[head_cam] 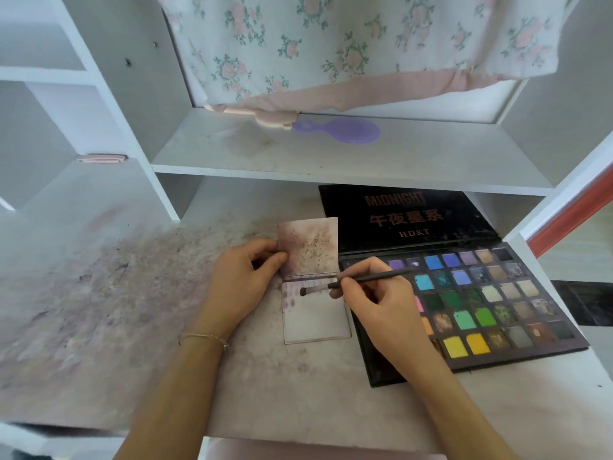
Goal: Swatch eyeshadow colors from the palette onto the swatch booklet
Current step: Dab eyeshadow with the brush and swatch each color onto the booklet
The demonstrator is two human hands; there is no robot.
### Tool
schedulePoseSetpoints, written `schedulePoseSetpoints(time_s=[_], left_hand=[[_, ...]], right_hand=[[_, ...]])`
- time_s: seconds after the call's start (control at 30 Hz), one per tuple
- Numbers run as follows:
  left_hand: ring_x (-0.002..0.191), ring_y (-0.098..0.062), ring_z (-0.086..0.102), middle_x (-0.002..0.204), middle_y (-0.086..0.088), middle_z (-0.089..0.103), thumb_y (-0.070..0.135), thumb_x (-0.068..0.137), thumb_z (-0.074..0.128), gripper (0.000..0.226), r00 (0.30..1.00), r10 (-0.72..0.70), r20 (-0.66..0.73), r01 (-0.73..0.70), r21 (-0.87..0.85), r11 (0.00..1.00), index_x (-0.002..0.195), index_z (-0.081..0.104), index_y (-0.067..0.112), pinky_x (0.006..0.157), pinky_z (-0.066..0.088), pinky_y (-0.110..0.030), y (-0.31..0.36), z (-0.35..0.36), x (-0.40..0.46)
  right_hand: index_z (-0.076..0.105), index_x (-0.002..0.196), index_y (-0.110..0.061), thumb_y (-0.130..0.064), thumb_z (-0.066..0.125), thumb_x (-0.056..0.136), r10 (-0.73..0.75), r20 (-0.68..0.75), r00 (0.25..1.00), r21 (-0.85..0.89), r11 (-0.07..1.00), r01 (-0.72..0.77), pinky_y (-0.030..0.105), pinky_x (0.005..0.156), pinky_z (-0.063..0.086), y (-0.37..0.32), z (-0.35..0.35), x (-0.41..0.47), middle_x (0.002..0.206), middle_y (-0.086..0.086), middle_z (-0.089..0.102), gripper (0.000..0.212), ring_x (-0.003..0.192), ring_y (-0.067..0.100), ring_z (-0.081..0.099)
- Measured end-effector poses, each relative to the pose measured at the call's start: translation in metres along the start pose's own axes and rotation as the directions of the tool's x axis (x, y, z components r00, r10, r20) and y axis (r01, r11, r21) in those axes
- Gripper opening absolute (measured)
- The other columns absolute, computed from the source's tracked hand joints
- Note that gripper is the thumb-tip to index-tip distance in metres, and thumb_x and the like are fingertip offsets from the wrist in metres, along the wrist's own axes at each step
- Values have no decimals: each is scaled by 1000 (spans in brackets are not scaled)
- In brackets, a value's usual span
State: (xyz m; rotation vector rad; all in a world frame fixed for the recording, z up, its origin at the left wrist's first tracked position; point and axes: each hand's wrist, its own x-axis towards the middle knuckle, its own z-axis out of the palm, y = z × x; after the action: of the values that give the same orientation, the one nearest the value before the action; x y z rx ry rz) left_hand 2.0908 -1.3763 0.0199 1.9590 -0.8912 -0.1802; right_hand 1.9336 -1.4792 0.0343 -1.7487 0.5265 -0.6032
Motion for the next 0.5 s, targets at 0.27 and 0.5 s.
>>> schedulePoseSetpoints(time_s=[0.27,0.5], left_hand=[[79,3,61,81,15,66,14,84,62,15,999,-31,16,31,8,999,95,71,19,70,43,-4,-2,1,1],[74,11,58,77,23,62,14,83,64,13,1000,-11,0,11,21,1000,93,71,18,68,40,0,-1,1,1]], right_hand=[[58,79,-23,-7,56,85,15,33,999,-28,1000,-14,8,59,46,2,1,0,76,-13,70,17,71,0,65],[57,75,-29,-15,57,84,54,44,998,-90,995,-50,18,58,51,3,3,1,72,-5,70,17,70,6,64]])
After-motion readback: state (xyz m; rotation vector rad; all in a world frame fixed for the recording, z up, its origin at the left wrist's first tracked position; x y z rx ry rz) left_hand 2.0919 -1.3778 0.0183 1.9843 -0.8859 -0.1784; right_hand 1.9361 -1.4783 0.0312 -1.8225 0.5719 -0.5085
